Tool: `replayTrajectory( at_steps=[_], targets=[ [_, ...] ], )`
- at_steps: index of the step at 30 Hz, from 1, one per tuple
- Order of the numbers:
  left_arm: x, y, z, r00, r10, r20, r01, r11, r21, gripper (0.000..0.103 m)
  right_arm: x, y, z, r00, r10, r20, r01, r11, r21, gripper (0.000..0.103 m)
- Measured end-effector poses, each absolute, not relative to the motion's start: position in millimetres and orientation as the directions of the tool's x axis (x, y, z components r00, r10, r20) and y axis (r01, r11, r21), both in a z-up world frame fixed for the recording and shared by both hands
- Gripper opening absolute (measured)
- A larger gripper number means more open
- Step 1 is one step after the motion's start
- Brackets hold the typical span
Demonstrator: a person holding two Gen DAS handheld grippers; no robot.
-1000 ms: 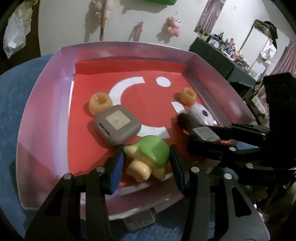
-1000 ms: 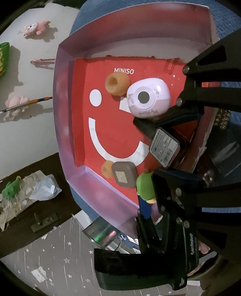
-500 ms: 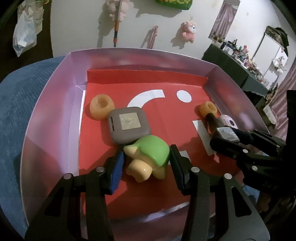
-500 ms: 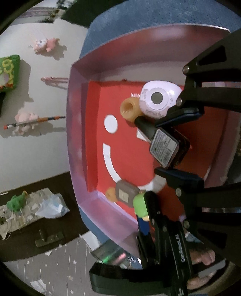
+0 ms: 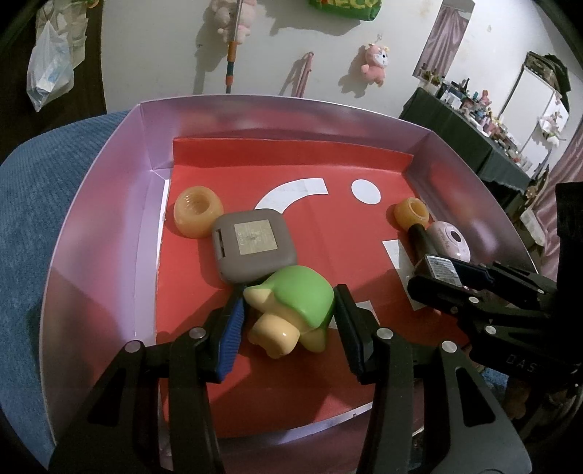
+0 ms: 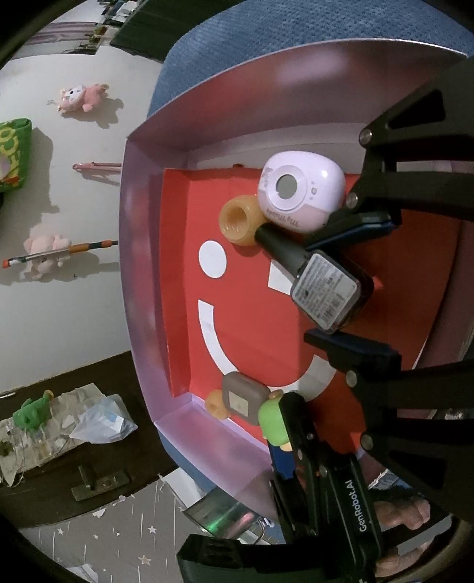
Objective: Organize rigid objects
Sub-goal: 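Lower the nail polish bottle with the right gripper while the left lowers the turtle into the box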
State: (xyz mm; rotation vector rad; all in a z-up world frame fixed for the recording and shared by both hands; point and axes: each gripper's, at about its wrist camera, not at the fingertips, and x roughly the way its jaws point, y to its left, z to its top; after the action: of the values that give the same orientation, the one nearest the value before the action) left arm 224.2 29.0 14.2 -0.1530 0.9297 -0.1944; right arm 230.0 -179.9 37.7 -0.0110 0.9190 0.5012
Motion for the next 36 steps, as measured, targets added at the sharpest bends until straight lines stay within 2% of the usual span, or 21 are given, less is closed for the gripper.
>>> replayTrajectory(
  at_steps=[23,36],
  targets=[
    [225,29,14,0.582,-0.230,-0.780,0.100,0.972,-0.213,0.046,230,-180,38,0.499,0.412,-0.762,-0.419,0.885,0.204,0.047],
    [218,24,19,0.601,-0.189,-0.776,0.094,0.982,-0.166,0.047,220,-183,45,0.504,0.440,-0.743,-0.430,0.874,0.226,0.049]
  ],
)
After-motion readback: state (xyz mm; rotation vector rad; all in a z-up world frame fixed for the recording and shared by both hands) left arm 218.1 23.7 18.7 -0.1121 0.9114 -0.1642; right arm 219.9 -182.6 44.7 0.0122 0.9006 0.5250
